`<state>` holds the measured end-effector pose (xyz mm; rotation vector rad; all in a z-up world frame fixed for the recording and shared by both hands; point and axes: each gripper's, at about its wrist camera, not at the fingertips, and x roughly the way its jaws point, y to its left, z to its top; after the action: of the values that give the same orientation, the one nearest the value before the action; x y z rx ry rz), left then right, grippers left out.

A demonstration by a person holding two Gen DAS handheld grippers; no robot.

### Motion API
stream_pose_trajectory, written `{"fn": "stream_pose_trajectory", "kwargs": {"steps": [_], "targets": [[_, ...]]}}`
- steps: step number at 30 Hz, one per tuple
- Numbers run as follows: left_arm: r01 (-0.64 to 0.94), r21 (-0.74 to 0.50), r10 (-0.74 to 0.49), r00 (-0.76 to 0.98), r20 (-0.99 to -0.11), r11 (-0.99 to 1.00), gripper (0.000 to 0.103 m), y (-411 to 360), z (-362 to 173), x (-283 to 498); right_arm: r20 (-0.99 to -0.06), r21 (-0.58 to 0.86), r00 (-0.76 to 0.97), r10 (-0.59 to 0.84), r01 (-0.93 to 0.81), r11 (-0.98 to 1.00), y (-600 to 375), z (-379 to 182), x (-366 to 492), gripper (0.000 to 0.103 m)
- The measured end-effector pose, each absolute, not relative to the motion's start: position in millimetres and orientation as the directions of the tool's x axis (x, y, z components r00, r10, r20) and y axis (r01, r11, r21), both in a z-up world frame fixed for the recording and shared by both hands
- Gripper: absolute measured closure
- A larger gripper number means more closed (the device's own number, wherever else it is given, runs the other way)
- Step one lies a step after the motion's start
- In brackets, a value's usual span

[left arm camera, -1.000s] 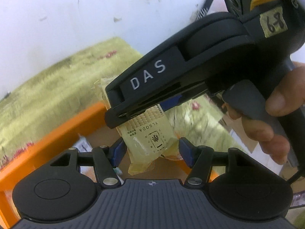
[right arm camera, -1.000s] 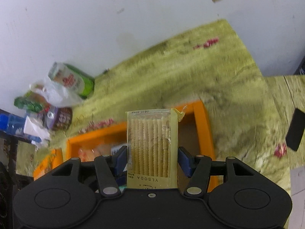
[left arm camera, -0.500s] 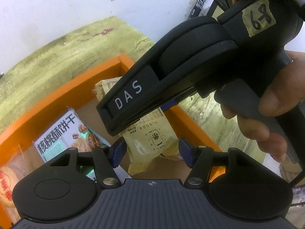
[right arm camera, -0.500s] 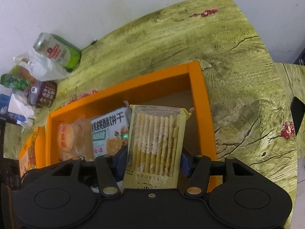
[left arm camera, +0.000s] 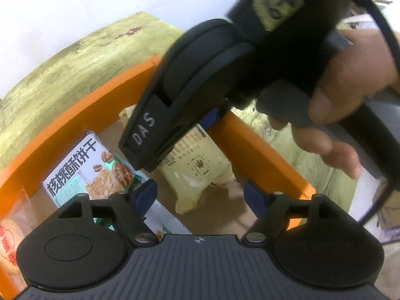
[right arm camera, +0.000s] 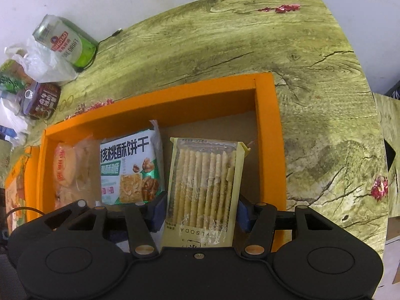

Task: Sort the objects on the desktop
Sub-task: 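Lift the cracker pack with both grippers and carry it toward the orange tray, then lower the cracker pack into the tray and open both grippers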

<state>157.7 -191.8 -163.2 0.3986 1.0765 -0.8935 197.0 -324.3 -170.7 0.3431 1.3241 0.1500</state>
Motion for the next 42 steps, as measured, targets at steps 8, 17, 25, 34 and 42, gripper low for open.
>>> {"fn": "stream_pose_trajectory", "kwargs": {"steps": [8, 17, 25, 34, 42], "targets": [[0.801, -0.119, -0.424, 0.178, -0.888, 0.587, 0.024, -184.7, -162.7, 159.7, -0.915, 0.348, 0.26, 0.309, 0.124, 0.929, -328.2, -164.4, 198.1, 0.042], [0.805, -0.095, -0.422, 0.203, -0.883, 0.585, 0.022, -177.5, -161.9, 162.0, -0.813, 0.538, 0.42, 0.402, 0.28, 0.795, -374.5, -133.6, 172.4, 0.034], [0.81, -0.09, -0.432, 0.211, -0.877, 0.579, 0.022, -190.9, -156.4, 152.7, -0.74, 0.649, 0.529, 0.415, 0.398, 0.648, -414.2, -133.1, 141.9, 0.034], [0.833, -0.071, -0.424, 0.204, -0.883, 0.548, 0.021, -206.5, -158.5, 142.6, -0.733, 0.666, 0.54, 0.414, 0.445, 0.599, -428.6, -143.9, 123.4, 0.034], [0.799, -0.091, -0.429, 0.219, -0.876, 0.595, 0.02, -208.2, -153.2, 161.8, -0.727, 0.674, 0.54, 0.424, 0.441, 0.593, -431.8, -145.2, 122.6, 0.034]]}}
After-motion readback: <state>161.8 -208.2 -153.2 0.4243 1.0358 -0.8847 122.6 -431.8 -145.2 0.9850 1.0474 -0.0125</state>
